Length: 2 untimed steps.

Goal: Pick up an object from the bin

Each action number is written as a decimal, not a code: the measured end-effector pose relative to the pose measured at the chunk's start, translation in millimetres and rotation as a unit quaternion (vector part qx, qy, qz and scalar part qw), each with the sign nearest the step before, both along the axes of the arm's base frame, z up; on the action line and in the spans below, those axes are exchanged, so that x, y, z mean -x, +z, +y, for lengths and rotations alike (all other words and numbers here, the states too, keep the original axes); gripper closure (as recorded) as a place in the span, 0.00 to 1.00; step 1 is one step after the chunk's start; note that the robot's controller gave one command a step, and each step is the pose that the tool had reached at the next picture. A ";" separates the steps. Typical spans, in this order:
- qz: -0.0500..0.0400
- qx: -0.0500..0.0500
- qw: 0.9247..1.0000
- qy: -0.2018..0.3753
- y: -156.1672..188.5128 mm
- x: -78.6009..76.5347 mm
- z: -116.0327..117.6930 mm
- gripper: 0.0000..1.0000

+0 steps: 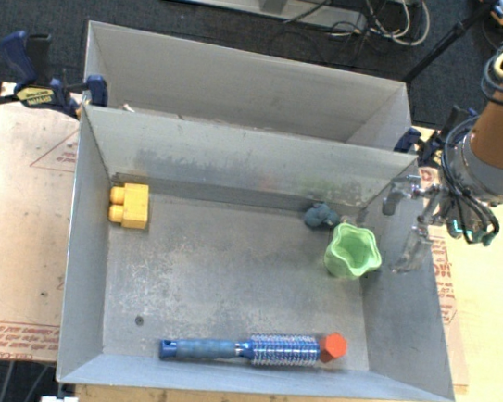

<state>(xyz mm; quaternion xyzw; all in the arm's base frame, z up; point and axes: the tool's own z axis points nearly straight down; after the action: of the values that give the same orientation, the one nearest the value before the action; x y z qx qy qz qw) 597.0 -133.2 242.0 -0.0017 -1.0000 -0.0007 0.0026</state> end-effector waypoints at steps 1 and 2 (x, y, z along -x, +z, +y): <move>0.000 0.000 1.000 -0.007 -137.4 8.2 22.3 0.00; -0.004 0.000 1.000 -0.008 -173.9 -15.5 8.3 0.00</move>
Offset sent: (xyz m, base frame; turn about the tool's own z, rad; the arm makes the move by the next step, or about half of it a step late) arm -0.0066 0.0209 -0.1322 0.0142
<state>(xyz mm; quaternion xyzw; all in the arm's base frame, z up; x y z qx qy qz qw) 612.5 -125.0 68.1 -0.0095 -1.0000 -0.0003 -0.0009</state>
